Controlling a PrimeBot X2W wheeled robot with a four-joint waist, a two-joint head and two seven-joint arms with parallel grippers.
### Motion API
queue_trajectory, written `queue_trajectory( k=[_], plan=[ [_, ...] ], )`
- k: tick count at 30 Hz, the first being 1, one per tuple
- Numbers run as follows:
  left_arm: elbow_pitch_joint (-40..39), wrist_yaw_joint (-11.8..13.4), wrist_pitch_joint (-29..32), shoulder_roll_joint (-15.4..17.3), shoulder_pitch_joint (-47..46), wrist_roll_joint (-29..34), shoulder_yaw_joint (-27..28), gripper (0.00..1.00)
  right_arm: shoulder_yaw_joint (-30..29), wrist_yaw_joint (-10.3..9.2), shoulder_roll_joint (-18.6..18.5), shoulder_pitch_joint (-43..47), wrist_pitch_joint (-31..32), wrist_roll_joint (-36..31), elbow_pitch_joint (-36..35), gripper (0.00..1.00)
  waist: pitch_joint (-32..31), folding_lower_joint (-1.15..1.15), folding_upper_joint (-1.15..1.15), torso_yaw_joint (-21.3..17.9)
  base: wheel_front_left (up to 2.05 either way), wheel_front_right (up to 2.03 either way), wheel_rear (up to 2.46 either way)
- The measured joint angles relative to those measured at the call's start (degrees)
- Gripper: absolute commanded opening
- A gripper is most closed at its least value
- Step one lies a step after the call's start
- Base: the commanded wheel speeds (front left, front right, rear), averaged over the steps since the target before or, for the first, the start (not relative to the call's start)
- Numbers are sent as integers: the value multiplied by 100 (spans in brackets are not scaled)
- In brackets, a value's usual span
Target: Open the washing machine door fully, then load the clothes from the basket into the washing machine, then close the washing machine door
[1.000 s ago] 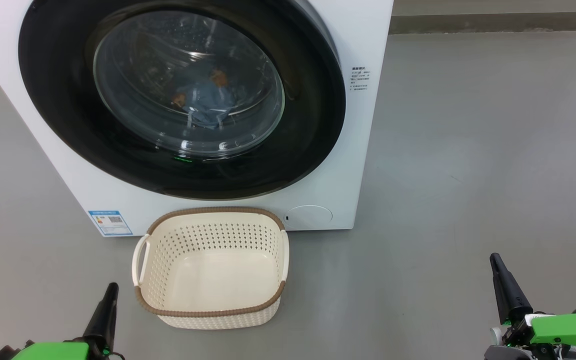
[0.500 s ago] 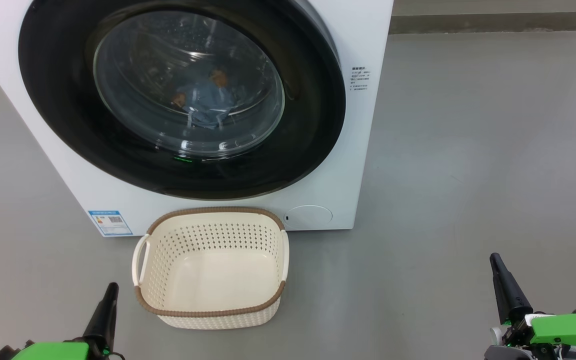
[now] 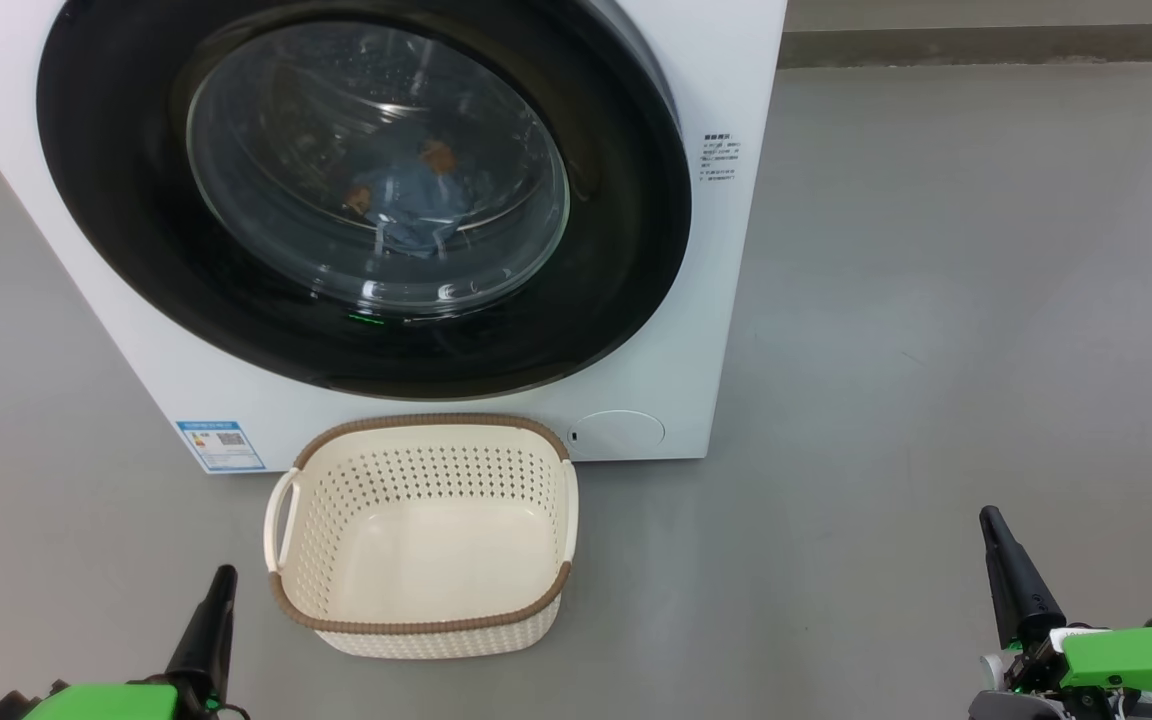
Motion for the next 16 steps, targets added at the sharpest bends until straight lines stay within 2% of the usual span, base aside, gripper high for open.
queue_trajectory(
  k=[16],
  plan=[
    [0,0,0,0,0,0,0,0,0,0,0,0,0,0,0,0,0,0,0,0,0,0,0]
  ],
)
